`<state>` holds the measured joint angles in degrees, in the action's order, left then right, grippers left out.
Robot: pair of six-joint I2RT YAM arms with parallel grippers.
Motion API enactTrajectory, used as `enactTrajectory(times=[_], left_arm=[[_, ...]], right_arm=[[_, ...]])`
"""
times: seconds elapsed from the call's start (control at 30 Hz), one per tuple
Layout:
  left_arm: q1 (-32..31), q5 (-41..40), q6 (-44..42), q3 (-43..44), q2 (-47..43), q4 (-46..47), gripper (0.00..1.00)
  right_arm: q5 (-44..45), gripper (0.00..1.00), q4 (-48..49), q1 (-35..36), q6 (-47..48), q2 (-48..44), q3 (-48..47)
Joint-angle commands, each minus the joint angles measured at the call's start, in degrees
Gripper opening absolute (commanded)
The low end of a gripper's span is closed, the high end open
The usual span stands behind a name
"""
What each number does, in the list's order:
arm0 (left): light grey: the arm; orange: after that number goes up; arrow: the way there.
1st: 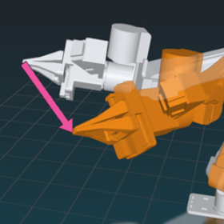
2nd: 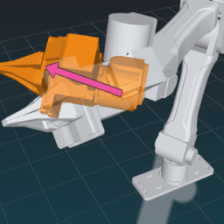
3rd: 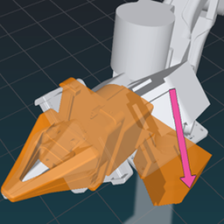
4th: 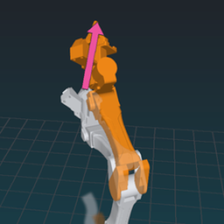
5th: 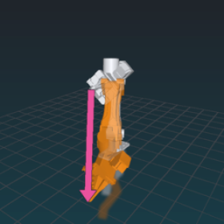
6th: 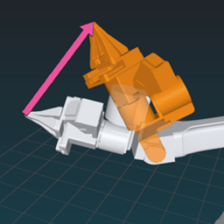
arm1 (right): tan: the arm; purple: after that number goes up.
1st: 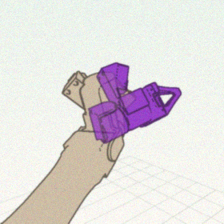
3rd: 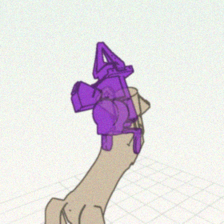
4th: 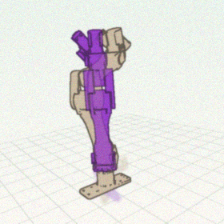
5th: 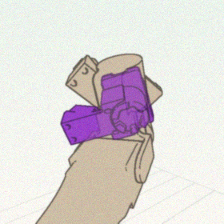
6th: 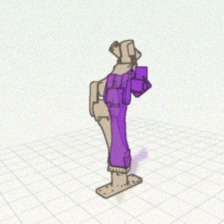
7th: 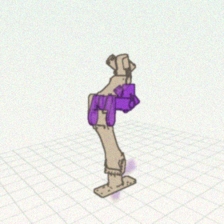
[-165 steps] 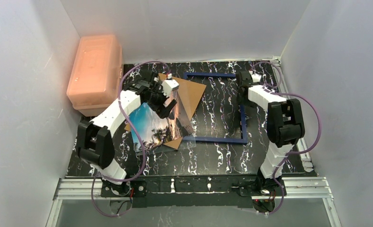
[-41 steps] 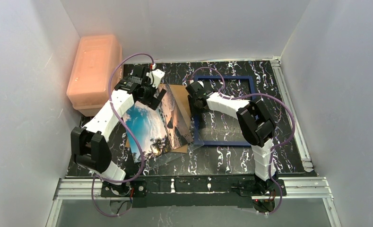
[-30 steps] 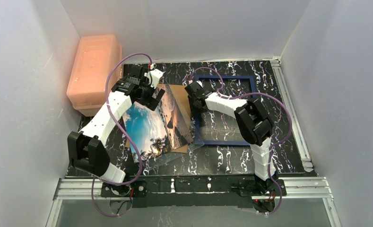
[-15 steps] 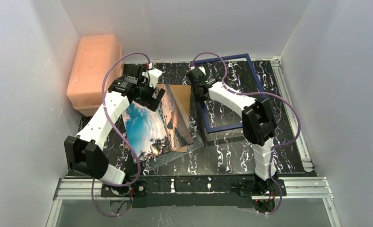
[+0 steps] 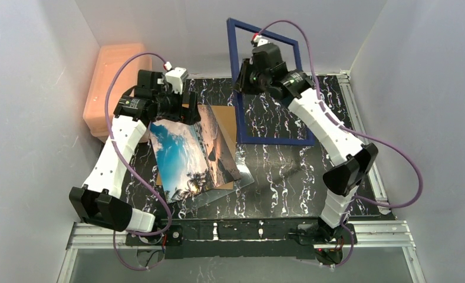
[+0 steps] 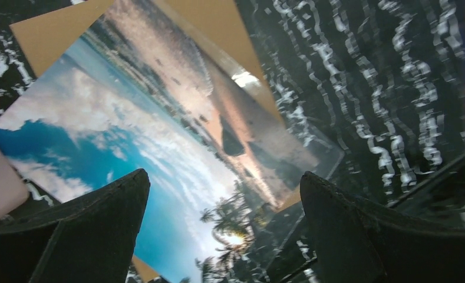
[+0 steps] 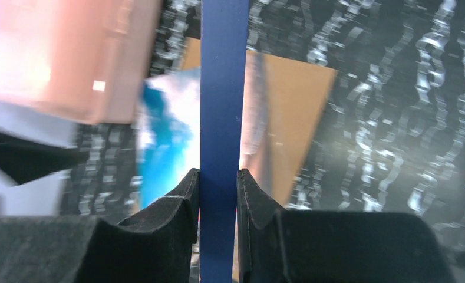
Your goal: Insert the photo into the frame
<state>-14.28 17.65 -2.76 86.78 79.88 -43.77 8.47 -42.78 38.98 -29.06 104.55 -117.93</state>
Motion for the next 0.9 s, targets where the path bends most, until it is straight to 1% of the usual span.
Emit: enactTrajectory(times=[0.0, 0.13, 0.23, 0.3, 0.37, 0.4, 0.47, 0.6, 0.73, 0.87], left_arm=[[1.7, 10.1, 8.3, 4.4, -0.2, -0.1, 0.98], [4.5, 15.2, 15.0, 3.1, 0.7, 4.2, 0.99], [6.6, 21.3, 20.0, 1.9, 3.3, 6.7, 0.98], [7.8, 25.9, 23.5, 0.2, 5.0, 10.2, 0.99], [7.9, 28.7, 25.5, -0.4, 7.0, 12.1, 0.99], [7.8, 29.6, 26.3, -0.4, 8.2, 12.7, 0.99], [7.9, 29.8, 27.1, -0.2, 9.9, 13.1, 0.98], [7.8, 28.8, 28.5, -2.0, 10.9, 16.1, 0.98], [7.6, 30.7, 32.7, -3.4, 11.8, 21.1, 0.98], [7.2, 30.6, 32.7, -3.5, 13.1, 22.7, 0.99]], right_arm=[[-13.9, 0.01, 10.0, -1.3, -9.5, -5.0, -4.5], [-21.5, 0.01, 21.4, -1.7, -17.4, -7.7, -3.1], [-25.6, 0.01, 30.7, -1.7, -23.9, -10.1, 0.4], [-28.2, 0.01, 39.3, -1.7, -29.9, -12.1, 4.7], [-31.0, 0.01, 49.1, -1.8, -35.5, -13.1, 8.4], [-31.7, 0.01, 52.4, -1.8, -37.5, -13.4, 9.6], [-31.9, 0.01, 57.2, -1.8, -40.2, -14.2, 11.7], [-32.3, 0.01, 61.8, -1.8, -43.1, -14.6, 13.2], [-33.2, 0.01, 69.2, -1.7, -49.7, -14.3, 15.7], [-33.4, 0.01, 77.0, -1.7, -55.7, -13.9, 18.0]])
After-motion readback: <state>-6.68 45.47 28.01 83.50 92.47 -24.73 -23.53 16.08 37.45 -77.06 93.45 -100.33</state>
